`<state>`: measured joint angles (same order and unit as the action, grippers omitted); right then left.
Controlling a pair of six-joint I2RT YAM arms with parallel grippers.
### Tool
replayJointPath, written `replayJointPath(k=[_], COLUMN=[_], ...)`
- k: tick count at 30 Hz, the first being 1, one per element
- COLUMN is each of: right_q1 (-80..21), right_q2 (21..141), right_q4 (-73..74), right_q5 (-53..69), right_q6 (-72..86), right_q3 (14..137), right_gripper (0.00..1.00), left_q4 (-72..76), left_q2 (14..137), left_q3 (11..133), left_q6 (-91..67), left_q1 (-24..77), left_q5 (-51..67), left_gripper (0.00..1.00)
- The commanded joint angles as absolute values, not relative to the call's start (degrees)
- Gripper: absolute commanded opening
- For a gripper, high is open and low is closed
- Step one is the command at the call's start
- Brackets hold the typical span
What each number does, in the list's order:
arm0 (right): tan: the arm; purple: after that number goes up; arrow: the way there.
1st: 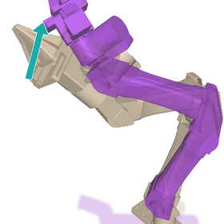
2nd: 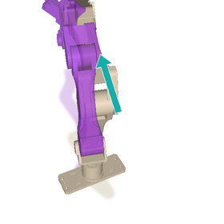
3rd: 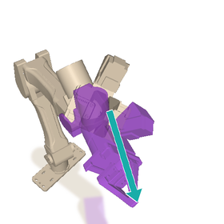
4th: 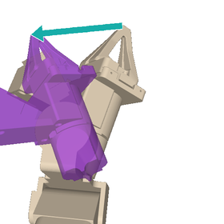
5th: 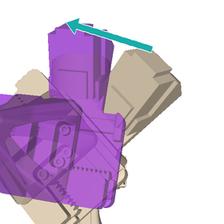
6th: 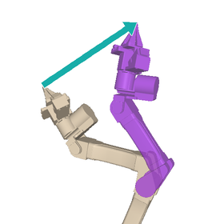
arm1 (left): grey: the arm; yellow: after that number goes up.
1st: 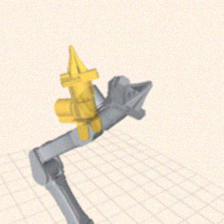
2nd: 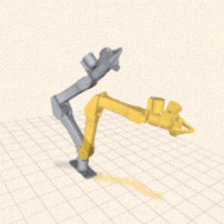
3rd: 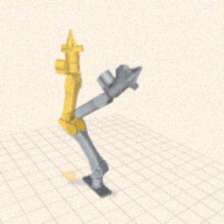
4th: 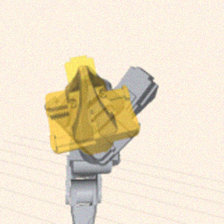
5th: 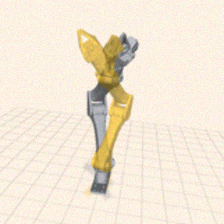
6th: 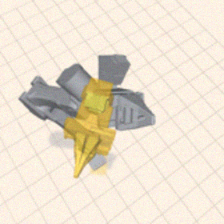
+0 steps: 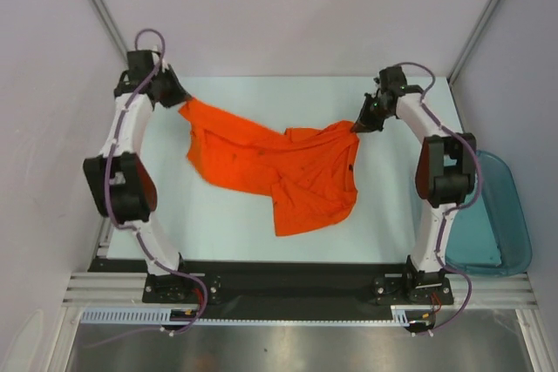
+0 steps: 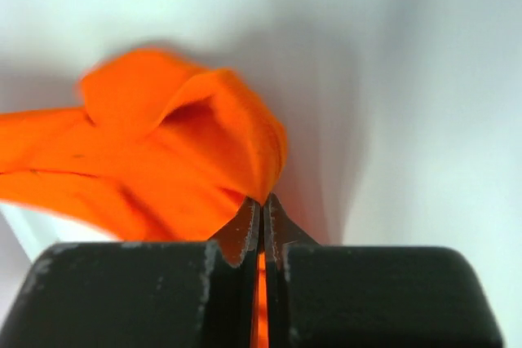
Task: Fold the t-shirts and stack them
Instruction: Flatten the tshirt out
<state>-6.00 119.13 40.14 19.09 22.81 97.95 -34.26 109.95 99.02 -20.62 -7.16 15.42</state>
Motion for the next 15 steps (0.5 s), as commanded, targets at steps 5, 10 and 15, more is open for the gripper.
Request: replayJointPath(k=[5, 10, 15], right_q1=[-5.8, -7.2, -9.58], right_q2=[88.97, 72.09, 65.75], right_q4=[40.08, 41.13, 43.15], right_q5=[16.0, 13.82, 10.91], right_q6=[18.37, 16.7, 17.22], right_q3=[98.53, 97.29, 103.96], right_gripper=[0.0, 0.0, 0.0], left_q4=[-17.59, -14.24, -19.94], left_q2=[79.13, 63.49, 58.19], left_q3=[93.88, 90.79, 98.84], left_q6=[-27.16, -27.07, -24.0], left_q1=[-7.47, -7.47, -7.47], left_q5=[17.58, 11.53, 3.61], left_gripper=[0.0, 0.0, 0.01])
